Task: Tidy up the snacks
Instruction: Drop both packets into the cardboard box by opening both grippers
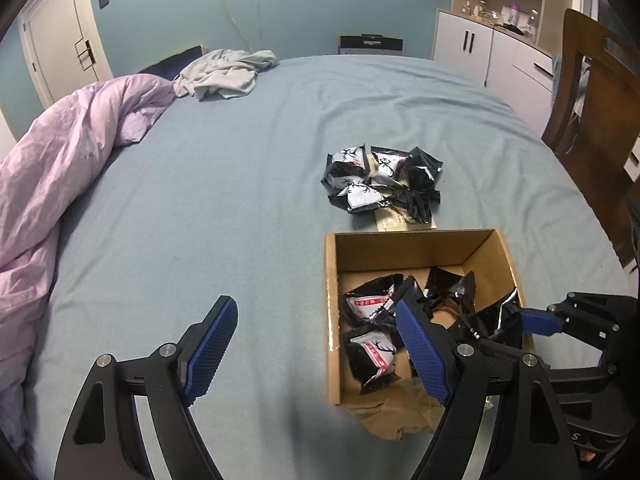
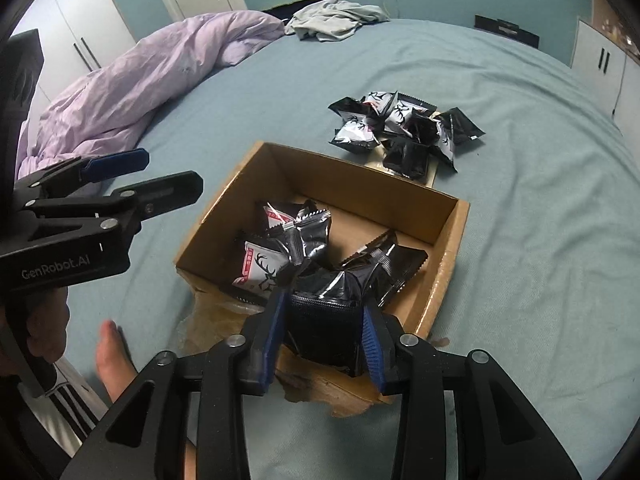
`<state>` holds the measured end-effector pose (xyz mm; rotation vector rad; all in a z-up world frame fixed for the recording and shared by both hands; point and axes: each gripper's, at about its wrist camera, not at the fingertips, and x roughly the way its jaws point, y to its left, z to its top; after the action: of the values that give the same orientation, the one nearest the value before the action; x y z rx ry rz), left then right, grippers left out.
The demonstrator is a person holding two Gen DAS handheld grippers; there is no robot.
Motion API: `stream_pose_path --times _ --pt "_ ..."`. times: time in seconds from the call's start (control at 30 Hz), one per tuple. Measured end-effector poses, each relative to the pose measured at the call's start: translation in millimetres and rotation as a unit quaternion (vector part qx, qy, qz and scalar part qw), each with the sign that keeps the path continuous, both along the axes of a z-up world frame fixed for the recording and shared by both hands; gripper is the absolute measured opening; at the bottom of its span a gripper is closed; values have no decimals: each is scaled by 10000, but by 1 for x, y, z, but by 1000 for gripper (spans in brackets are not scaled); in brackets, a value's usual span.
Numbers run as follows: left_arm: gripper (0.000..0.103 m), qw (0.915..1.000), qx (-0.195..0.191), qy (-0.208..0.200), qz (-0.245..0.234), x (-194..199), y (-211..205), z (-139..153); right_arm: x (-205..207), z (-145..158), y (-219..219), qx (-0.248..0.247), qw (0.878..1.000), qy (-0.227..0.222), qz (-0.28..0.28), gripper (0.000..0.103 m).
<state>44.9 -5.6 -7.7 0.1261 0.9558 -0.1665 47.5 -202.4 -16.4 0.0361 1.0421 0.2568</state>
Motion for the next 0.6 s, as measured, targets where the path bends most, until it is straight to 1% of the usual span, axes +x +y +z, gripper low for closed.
stream_pose_path --times 0.03,0.07,0.13,0.2,0.37,0.43,0.5,0.57,0.6 --pt "82 10000 11 3 11 -1 1 0 -1 0 -2 73 9999 -42 -79 47" --pt "82 10000 28 -6 18 -1 1 0 -1 2 -6 198 9995 -125 -220 52" --pt "82 9999 82 -49 42 -3 1 2 -5 6 -11 400 9981 -249 -400 68" --pt "82 9999 107 -78 65 -3 2 3 -9 11 -18 474 9967 -381 -531 73" --pt "82 9999 65 -92 121 -4 5 5 -16 28 -43 443 9931 -489 -969 73" --pt "82 9999 2 -72 135 -4 6 6 -18 38 -55 349 9912 -499 -1175 73" --pt "82 9999 -42 -65 144 -4 7 6 -20 51 -70 425 9873 -523 -1440 73" --pt "82 9998 13 -86 166 -3 6 8 -19 65 -82 543 9847 -667 -1514 73" --pt "82 9998 56 -116 183 -3 5 9 -17 69 -88 542 9840 -705 -1544 75"
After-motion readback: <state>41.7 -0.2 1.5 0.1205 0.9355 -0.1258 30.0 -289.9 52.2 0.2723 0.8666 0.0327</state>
